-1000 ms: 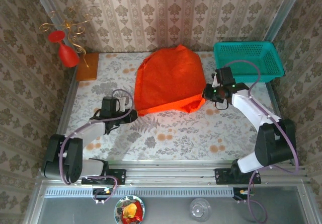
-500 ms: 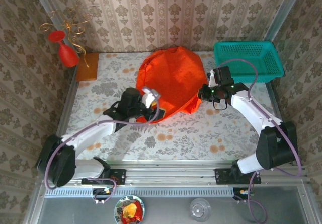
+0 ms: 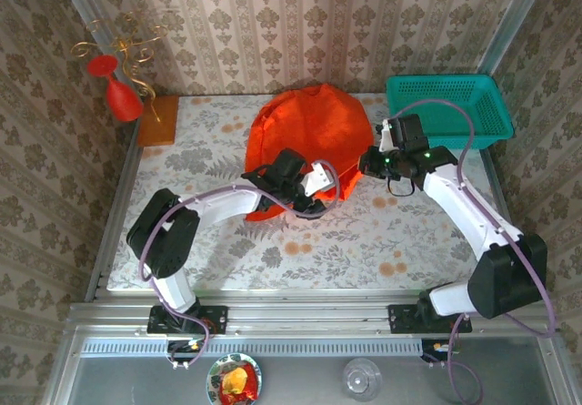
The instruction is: Fold the inside-out t-shirt
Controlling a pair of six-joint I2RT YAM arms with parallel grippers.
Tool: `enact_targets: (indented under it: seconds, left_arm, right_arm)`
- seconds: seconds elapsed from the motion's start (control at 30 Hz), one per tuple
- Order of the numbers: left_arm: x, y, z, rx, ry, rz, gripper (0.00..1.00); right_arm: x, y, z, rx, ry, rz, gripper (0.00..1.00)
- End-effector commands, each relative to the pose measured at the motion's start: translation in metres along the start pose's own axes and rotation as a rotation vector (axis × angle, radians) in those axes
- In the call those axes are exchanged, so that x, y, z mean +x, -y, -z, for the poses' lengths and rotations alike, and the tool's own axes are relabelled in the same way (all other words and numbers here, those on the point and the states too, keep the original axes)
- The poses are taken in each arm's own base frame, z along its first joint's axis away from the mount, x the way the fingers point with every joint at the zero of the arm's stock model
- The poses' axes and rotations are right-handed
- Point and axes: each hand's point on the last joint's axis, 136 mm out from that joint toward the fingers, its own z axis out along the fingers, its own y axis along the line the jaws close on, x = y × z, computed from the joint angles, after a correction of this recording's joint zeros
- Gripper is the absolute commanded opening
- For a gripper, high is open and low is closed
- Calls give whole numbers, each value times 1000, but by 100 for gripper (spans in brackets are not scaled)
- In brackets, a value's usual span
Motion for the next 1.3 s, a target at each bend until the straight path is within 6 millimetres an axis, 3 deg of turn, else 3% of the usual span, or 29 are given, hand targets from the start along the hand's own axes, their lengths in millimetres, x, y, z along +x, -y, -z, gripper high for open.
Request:
enact_targets:
  seconds: [0.0, 0.13, 0.3, 0.4, 0.5, 0.6, 0.73, 0.83, 1.0, 1.13, 1.27]
  left_arm:
    - [4, -5, 4, -20, -53, -42, 47]
    - [5, -9, 10, -24, -58, -28, 18]
    - [-19, -16, 32, -28, 7, 6, 1]
    - [-41, -33, 50, -79, 48, 83, 0]
    - [-60, -47, 67, -97, 75, 168, 0]
    - [-79, -50, 81, -106, 109, 154, 0]
    - [-95, -50, 94, -109, 118, 156, 0]
    - [-106, -44, 101, -73, 131, 152, 0]
    - [-123, -35, 116, -58, 166, 140, 0]
    - [-135, -24, 125, -47, 191, 122, 0]
    - [-140, -10, 132, -40, 187, 97, 0]
  right_arm:
    - [-12, 3, 27, 76, 68, 31, 0]
    - [-16, 11, 37, 127, 110, 43, 0]
    - [-9, 20, 33, 163, 78, 51, 0]
    - [0, 18, 39, 157, 75, 65, 0]
    - [15, 3, 48, 122, 86, 108, 15]
    - [35, -7, 50, 98, 85, 125, 31]
    - [61, -26, 45, 50, 83, 148, 34]
    - [85, -43, 29, 3, 71, 181, 32]
    - [108, -75, -3, -25, 184, 259, 12]
    - [126, -95, -44, -31, 207, 344, 5]
    - [126, -103, -88, 14, 221, 366, 4]
